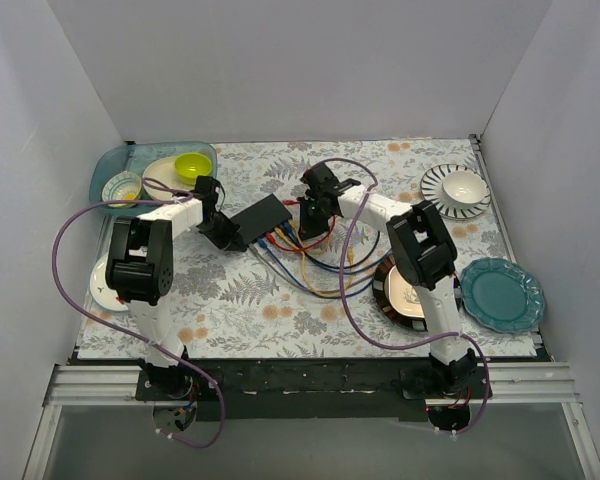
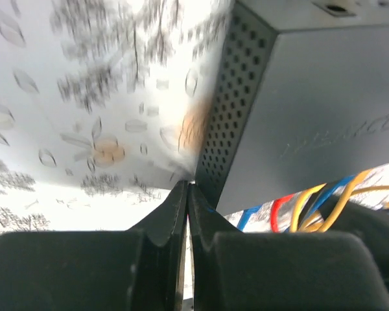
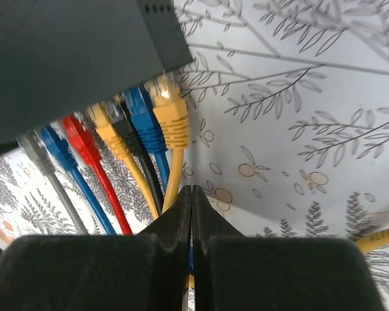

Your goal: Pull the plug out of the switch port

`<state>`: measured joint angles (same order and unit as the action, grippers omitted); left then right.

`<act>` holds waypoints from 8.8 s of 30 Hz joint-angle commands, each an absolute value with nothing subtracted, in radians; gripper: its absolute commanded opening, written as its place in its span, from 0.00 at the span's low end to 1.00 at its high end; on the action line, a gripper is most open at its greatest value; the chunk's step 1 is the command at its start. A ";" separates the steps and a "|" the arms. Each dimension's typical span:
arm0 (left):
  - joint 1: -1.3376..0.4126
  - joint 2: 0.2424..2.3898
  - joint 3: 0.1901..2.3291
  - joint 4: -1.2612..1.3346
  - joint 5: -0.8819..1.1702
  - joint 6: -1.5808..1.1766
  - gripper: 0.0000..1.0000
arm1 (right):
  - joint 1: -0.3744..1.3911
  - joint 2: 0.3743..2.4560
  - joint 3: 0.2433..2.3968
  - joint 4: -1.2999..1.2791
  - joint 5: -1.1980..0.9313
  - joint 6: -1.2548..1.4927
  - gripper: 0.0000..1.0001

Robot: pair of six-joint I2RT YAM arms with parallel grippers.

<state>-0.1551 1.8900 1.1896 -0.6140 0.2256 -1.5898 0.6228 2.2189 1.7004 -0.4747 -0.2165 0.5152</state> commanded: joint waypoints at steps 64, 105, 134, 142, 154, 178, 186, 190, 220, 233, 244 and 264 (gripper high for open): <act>-0.172 1.394 0.886 -0.554 0.114 -1.563 0.23 | 0.641 1.410 1.089 -0.437 0.011 0.508 0.26; -0.239 1.637 0.811 -0.261 0.279 -1.638 0.00 | 0.649 1.585 1.261 -0.293 -0.150 0.571 0.09; -0.190 1.382 0.709 -0.011 0.515 -1.678 0.85 | 0.558 2.021 1.348 0.350 -0.549 0.882 0.05; -0.190 1.423 0.701 0.041 0.476 -1.649 0.59 | 0.534 2.117 1.420 0.293 -0.546 0.854 0.01; -0.190 1.566 0.652 0.159 0.420 -1.655 0.41 | 0.520 2.197 1.542 0.052 -0.508 0.716 0.01; -0.192 1.753 0.652 0.423 0.376 -1.651 0.34 | 0.512 2.249 1.559 -0.064 -0.503 0.663 0.01; -0.190 1.819 0.643 0.520 0.446 -1.683 0.27 | 0.509 2.250 1.562 -0.075 -0.497 0.653 0.01; -0.190 1.821 0.643 0.522 0.460 -1.680 0.20 | 0.511 2.253 1.566 -0.080 -0.494 0.650 0.01; -0.192 1.741 0.572 0.428 0.569 -1.669 0.00 | 0.555 2.158 1.500 0.142 -0.601 0.758 0.01; -0.192 1.674 0.557 0.356 0.589 -1.638 0.00 | 0.587 2.261 1.440 0.245 -0.681 0.876 0.01; -0.192 1.583 0.480 0.311 0.588 -1.643 0.00 | 0.586 2.319 1.434 0.175 -0.646 0.881 0.01; -0.192 1.592 0.557 0.157 0.571 -1.528 0.00 | 0.545 2.192 1.589 0.012 -0.318 0.681 0.01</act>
<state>-0.1860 1.5784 0.4904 0.2760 0.5510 -1.5944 0.5785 2.2108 1.4868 0.1104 -0.4866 0.7639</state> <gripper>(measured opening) 0.153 0.022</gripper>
